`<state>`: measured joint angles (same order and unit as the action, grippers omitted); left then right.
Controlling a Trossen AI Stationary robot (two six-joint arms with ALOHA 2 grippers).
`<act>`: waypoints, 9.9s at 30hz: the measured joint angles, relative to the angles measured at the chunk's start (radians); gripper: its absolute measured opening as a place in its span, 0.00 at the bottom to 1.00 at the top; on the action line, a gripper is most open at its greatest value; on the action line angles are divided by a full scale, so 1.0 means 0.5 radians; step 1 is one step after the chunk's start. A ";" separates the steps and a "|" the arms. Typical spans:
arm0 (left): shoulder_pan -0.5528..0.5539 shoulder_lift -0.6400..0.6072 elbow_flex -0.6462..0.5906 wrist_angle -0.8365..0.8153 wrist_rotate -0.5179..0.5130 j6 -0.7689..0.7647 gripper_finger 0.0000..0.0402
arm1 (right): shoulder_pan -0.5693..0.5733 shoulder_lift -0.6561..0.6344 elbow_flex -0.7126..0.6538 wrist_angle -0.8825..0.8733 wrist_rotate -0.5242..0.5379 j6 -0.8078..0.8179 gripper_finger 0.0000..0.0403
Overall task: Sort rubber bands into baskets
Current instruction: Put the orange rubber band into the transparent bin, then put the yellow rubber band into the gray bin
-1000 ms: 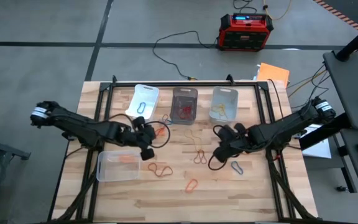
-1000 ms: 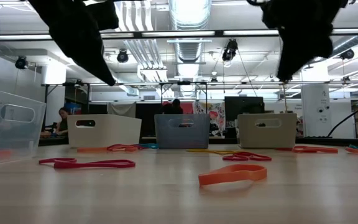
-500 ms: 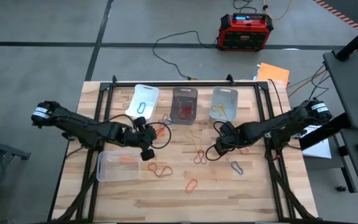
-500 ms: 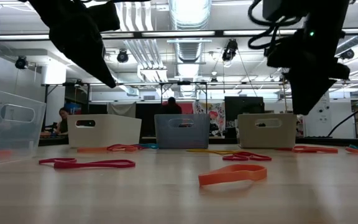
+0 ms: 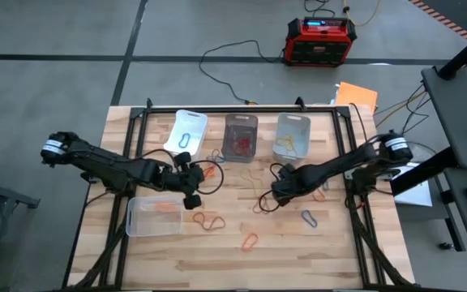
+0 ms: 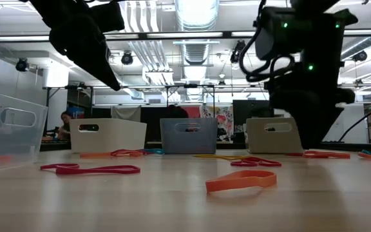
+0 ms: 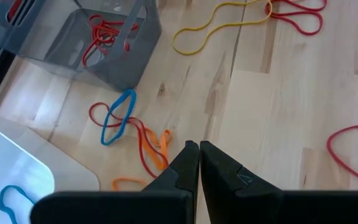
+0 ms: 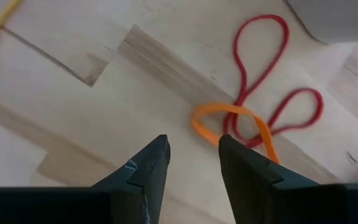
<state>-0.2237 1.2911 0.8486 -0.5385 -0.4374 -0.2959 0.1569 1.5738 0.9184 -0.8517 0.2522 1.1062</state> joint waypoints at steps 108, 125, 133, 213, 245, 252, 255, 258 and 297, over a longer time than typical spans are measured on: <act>0.007 0.913 -0.446 2.911 0.884 0.672 0.00 | 0.104 -0.096 -0.078 2.385 -0.689 -1.700 0.15; -0.051 0.231 -0.446 1.728 0.880 0.484 0.00 | 0.091 -0.333 -0.077 2.100 -0.656 -1.662 0.46; -0.299 -0.343 -0.166 0.283 0.837 -0.081 0.00 | 0.070 -0.394 -0.076 2.056 -0.586 -1.765 0.45; -0.639 -0.385 -0.076 0.079 -0.156 0.755 0.31 | -0.051 -0.365 0.222 0.872 -0.062 -0.722 0.38; -0.578 -0.855 -0.329 0.663 -0.366 1.033 0.26 | -0.132 0.438 1.062 -0.020 0.022 -0.912 0.32; -0.578 -0.855 -0.329 0.658 -0.368 1.009 0.26 | -0.141 0.639 1.153 -0.087 0.020 -0.973 0.41; -0.578 -0.855 -0.329 0.656 -0.368 0.993 0.26 | -0.167 0.683 1.146 -0.080 -0.007 -1.044 0.46; -0.577 -0.851 -0.330 0.656 -0.368 0.991 0.26 | -0.208 0.719 1.146 -0.042 -0.084 -1.115 0.50; -0.577 -0.804 -0.330 0.636 -0.368 0.925 0.26 | -0.344 0.776 0.797 0.497 -0.183 -1.286 0.29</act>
<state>-0.5121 0.8890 0.6834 -0.2207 -0.6212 0.1665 -0.0151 1.9617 1.3168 -0.6031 0.1606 0.4632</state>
